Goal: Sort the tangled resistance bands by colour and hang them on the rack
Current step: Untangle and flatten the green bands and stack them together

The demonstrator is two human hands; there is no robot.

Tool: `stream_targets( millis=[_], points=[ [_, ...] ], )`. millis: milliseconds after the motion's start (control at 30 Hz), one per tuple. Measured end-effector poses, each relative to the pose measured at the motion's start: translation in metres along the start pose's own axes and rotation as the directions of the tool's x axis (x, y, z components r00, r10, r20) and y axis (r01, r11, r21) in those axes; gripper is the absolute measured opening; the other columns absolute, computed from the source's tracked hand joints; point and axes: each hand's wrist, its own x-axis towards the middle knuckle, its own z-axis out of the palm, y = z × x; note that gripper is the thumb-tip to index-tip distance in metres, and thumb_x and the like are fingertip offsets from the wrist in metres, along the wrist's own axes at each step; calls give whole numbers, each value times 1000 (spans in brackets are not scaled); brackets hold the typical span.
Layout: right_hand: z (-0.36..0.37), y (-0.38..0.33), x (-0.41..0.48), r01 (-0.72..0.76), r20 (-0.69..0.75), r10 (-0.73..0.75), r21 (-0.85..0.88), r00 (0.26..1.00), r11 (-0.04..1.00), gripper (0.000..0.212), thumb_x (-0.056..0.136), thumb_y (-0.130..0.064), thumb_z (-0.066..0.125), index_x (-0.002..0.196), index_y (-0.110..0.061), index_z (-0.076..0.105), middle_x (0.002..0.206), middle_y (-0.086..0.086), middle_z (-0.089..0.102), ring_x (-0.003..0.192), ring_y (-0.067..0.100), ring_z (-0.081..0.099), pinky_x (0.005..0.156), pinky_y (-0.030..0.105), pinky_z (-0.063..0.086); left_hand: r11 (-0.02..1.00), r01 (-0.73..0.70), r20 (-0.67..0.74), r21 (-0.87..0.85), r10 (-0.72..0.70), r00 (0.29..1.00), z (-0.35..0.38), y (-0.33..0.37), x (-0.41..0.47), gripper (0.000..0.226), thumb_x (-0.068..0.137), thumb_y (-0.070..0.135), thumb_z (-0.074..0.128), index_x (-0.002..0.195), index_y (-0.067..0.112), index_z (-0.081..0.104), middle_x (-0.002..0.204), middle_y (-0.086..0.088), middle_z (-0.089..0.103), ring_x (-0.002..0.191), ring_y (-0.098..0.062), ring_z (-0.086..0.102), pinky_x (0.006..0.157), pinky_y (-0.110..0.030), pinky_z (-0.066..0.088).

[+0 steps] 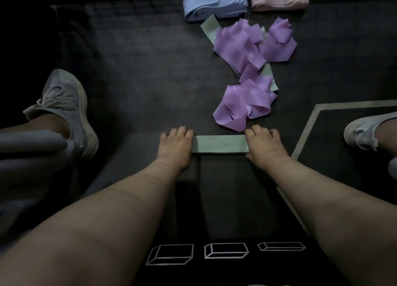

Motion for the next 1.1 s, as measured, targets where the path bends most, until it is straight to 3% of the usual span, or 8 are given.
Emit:
stream_targets(
  millis=[67,133,233,300,467,667,900,1100],
  points=[
    [4,2,-8,-85,8,85,164,996,983,99,80,-55,72,154,-13,21,152,11,24,142,31,27,117,47,22,972,130,37,-194,-125,991,-1,1,-6,89,77,53,69,149,21,28,146,-6,34,137,-29,33,115,-47,27],
    [8,-1,-17,-279,-14,321,462,947,842,93,88,-54,62,156,-8,16,157,15,17,145,35,21,119,47,18,839,339,82,-425,-338,938,-3,6,-13,93,85,50,62,157,14,15,158,-10,21,147,-31,19,121,-45,15],
    [13,-9,-19,-515,132,658,741,741,431,71,99,-42,49,155,-8,23,154,18,23,140,40,28,115,49,25,549,555,161,-625,-605,780,-4,12,-17,69,96,33,49,155,9,23,157,-13,23,144,-34,22,118,-44,18],
    [14,-12,-15,-554,236,663,768,711,321,55,104,-38,40,150,-8,34,151,21,28,137,42,32,114,49,28,437,616,253,-655,-641,724,-5,15,-14,51,101,27,41,147,8,36,150,-16,29,137,-35,29,114,-43,25],
    [16,-7,-8,-566,266,625,748,734,347,43,107,-28,36,140,-3,47,146,26,34,132,46,38,112,45,32,350,647,328,-677,-644,691,-11,10,-9,36,104,21,35,132,3,48,142,-17,36,130,-36,36,110,-43,34],
    [15,-4,-5,-556,247,603,728,758,401,44,105,-30,40,140,-5,46,144,25,37,131,45,40,110,46,34,413,621,287,-666,-627,725,-7,4,-5,38,105,21,34,136,4,47,143,-21,36,132,-40,34,109,-45,32],
    [-5,6,8,-533,209,704,799,679,277,55,98,-38,55,144,-12,44,150,20,32,134,43,38,113,49,33,423,657,235,-624,-700,674,-21,9,3,44,99,30,47,138,8,47,145,-17,38,135,-37,34,112,-44,28],
    [-61,27,55,-352,116,579,882,807,314,81,88,-40,70,155,-31,26,146,20,33,128,43,45,108,43,39,574,432,43,-695,-567,822,-66,37,40,54,97,30,52,148,15,40,148,-16,35,135,-37,35,113,-42,26]
  ],
)
